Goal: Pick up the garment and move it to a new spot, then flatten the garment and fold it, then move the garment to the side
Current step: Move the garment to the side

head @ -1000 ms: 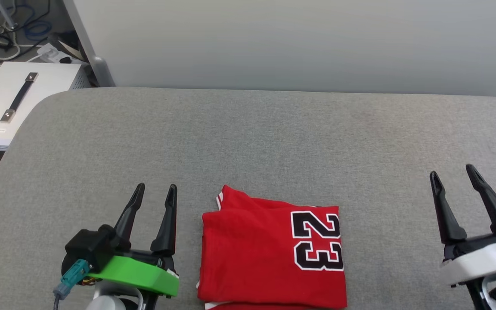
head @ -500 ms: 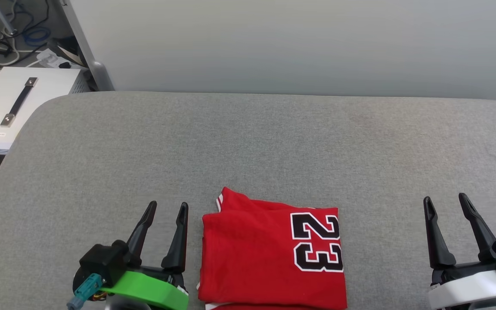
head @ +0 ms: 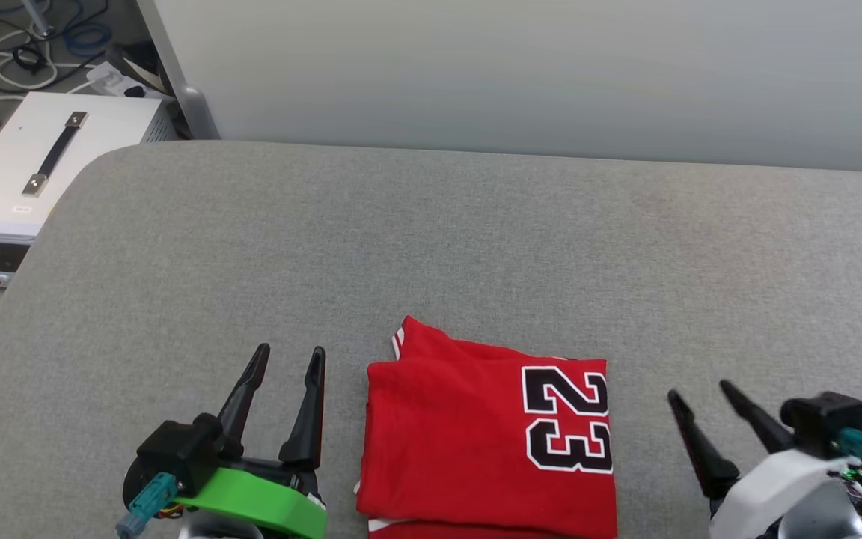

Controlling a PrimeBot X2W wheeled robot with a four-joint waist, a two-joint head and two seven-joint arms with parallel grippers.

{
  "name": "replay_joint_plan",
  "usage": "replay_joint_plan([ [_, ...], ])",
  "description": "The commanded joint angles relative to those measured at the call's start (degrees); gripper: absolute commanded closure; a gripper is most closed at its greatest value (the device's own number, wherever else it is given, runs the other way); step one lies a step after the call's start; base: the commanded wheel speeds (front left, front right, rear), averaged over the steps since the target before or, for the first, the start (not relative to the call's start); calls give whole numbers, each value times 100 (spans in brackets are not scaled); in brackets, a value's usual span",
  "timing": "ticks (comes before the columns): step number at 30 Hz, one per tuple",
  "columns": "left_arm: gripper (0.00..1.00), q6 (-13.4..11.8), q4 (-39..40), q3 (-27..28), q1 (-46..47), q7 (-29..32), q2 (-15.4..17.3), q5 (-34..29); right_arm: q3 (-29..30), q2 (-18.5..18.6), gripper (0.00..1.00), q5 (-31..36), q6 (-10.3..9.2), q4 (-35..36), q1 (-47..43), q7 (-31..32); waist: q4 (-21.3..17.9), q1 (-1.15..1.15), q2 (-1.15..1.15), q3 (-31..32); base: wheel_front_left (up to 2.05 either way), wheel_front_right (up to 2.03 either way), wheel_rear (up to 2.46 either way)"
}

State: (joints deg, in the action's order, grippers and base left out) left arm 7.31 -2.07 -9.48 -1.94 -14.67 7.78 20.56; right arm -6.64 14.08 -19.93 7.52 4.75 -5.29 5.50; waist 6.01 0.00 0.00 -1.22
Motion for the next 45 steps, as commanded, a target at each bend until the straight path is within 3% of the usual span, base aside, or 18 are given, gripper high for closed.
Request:
replay_joint_plan([
  [1, 0, 18, -3, -21, 109, -33, 17, -28, -95, 87, 0, -177, -3, 56, 139, 528, 72, 0, 0, -80, 0, 0, 0],
  [4, 0, 18, -35, -81, 160, -33, 20, -11, -237, 114, 0, -563, -3, 149, 283, 1778, 155, 0, 0, -168, 0, 0, 0],
  [9, 0, 18, -58, -169, 309, -33, 16, 13, 8, -244, 0, -820, -3, 210, 664, 3777, 412, 0, 0, -408, 0, 0, 0],
  [12, 0, 18, -67, -224, 399, -33, 6, 14, 106, -359, 0, -609, -3, 69, 879, 4385, 576, 0, 0, -558, 0, 0, 0],
  [18, 0, 18, -110, -317, 537, -33, -15, 23, 348, -635, 0, -357, -3, -325, 1104, 4918, 883, 0, 0, -797, 0, 0, 0],
  [31, 0, 18, -42, -457, 748, -33, -38, 8, 190, -724, 0, -279, -3, -997, 1181, 4953, 1298, 0, 0, -1110, 0, 0, 0],
  [32, 0, 18, -36, -478, 762, -33, -33, 0, 185, -717, 25, -294, -3, -1066, 1177, 4960, 1327, 0, 0, -1112, 0, 0, 0],
  [33, 0, 18, -31, -489, 776, -33, -26, -10, 156, -699, 100, -313, -3, -1127, 1178, 4942, 1355, 0, 0, -1112, 0, 0, 0],
  [38, 0, 18, -36, -462, 762, -33, -1, -21, 4, -578, 100, -343, -3, -1221, 1238, 4675, 1370, 0, 0, -1044, 0, 0, 0],
  [45, 0, 18, -38, -569, 655, -33, 76, -101, -469, -133, 100, -427, -3, -1054, 1399, 4038, 1060, 0, 0, -760, 0, 0, 0],
])
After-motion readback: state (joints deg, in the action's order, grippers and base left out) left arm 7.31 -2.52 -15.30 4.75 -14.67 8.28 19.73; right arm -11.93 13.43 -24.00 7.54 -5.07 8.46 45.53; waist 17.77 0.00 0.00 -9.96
